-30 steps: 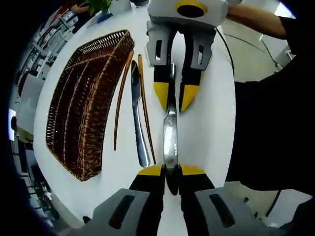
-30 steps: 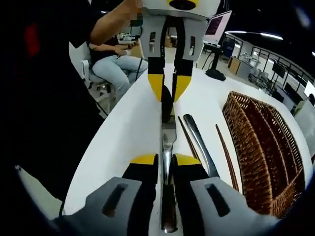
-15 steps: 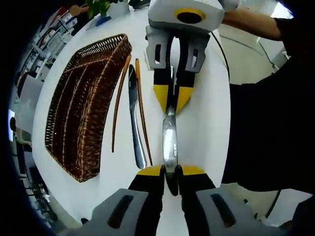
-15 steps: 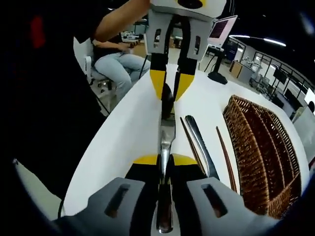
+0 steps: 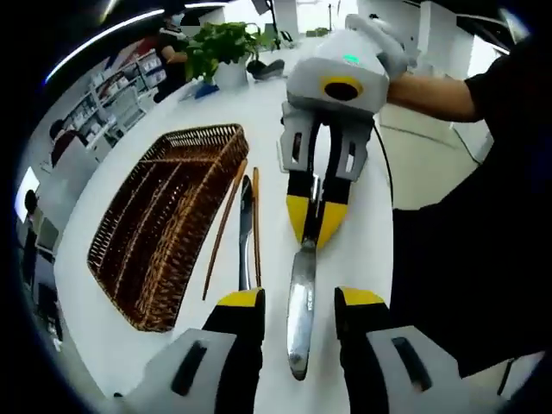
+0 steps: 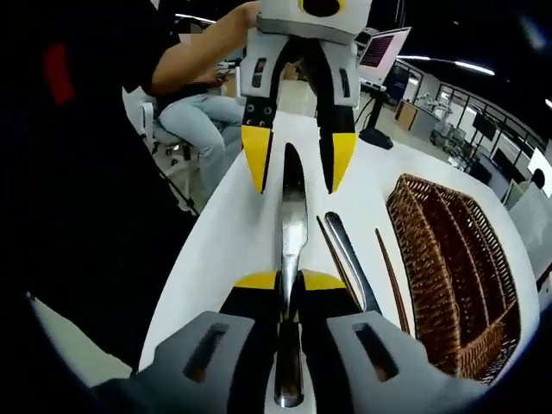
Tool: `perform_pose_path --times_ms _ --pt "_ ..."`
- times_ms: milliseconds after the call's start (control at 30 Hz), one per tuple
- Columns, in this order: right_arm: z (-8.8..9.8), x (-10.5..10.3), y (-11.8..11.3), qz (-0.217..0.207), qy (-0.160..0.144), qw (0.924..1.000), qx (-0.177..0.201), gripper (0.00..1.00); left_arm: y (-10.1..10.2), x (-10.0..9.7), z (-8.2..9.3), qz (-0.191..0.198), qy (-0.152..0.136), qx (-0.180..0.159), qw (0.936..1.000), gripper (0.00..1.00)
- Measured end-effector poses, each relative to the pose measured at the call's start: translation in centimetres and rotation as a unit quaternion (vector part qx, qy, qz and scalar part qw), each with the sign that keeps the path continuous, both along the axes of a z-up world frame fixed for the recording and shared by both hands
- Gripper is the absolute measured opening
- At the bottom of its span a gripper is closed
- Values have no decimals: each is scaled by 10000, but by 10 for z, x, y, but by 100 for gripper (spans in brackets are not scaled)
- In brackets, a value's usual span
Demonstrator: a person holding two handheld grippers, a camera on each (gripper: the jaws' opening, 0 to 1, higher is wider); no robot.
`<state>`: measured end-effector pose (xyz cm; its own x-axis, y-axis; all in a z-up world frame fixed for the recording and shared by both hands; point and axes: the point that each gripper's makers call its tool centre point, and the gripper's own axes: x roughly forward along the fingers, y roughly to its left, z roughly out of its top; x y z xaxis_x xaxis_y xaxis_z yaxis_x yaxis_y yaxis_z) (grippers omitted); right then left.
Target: Arrange the knives, forks, and spoons in their matching storage slots by inserting each utensil handle-first until every utensil is classified and aligned in the correct compartment
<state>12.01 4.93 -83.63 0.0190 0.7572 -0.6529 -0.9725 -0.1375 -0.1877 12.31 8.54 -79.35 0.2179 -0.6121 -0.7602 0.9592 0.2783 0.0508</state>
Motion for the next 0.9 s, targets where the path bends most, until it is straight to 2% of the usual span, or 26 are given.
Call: perform_pose_path --times_ms 100,167,233,300,400,500,667,767,833,900 --pt "1 3 -4 -49 -89 9999 -113 6 -4 2 13 191 -191 -634 9976 38" --pt "5 6 -7 -105 -69 9999 -104 6 -6 5 22 245 -435 -965 9941 44" --pt "8 9 -10 -142 -93 9998 -141 6 -6 4 28 313 -505 -1229 9906 51" --pt "11 15 -13 -194 -148 9995 -211 6 -6 5 35 484 -581 -1584 9845 62" --pt "19 24 -16 -278 -190 9992 -229 6 -5 9 43 545 -878 -1860 9771 76" --pt "26 32 -17 -307 -231 9990 -240 6 0 10 46 658 -797 -2017 9740 78" --pt "36 43 -20 -308 -334 9985 -311 6 4 13 52 866 -945 -2262 9656 89" --pt "42 49 -23 -316 -366 9981 -385 6 7 14 50 1009 -899 -2297 9638 90" --pt "44 53 -24 -303 -398 9978 -439 6 10 18 52 1168 -993 -2369 9594 92" --pt "47 59 -25 -289 -393 9976 -491 6 11 19 53 1263 -962 -2458 9562 95"
